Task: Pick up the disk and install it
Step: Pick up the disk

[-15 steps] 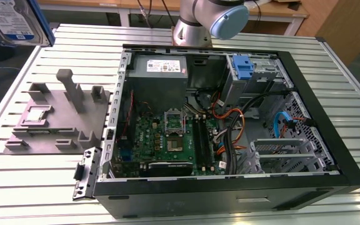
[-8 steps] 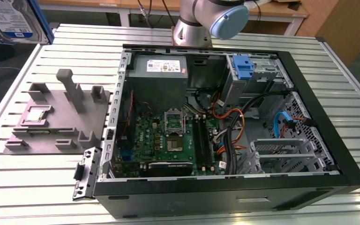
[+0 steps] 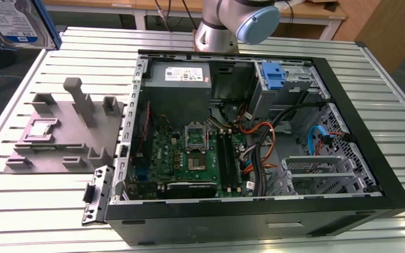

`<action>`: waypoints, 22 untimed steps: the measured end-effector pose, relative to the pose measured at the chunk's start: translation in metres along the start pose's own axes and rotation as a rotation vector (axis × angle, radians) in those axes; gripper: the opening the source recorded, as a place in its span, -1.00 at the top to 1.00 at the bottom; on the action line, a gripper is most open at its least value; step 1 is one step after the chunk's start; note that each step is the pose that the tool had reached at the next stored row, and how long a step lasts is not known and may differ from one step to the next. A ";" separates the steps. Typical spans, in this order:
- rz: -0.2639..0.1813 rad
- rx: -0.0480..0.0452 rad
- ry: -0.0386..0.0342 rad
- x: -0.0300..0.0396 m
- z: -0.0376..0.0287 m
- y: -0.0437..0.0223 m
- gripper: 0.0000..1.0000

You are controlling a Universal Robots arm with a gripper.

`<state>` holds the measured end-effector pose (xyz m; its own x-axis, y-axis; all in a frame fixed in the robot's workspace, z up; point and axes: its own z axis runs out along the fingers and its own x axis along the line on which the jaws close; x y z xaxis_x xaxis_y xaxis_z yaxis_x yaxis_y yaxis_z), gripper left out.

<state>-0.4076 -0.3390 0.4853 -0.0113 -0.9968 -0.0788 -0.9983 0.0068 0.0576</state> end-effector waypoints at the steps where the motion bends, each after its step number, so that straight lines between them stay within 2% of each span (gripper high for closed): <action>1: 0.000 0.0000 0.0000 0.0000 0.0000 -0.0004 0.30; 9: 0.000 0.0000 0.0000 -0.0001 -0.0003 -0.0054 0.30; 22: 0.000 0.0000 0.0000 -0.0002 -0.0013 -0.0249 0.30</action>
<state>-0.3827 -0.3390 0.4852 -0.0112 -0.9968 -0.0787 -0.9983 0.0067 0.0576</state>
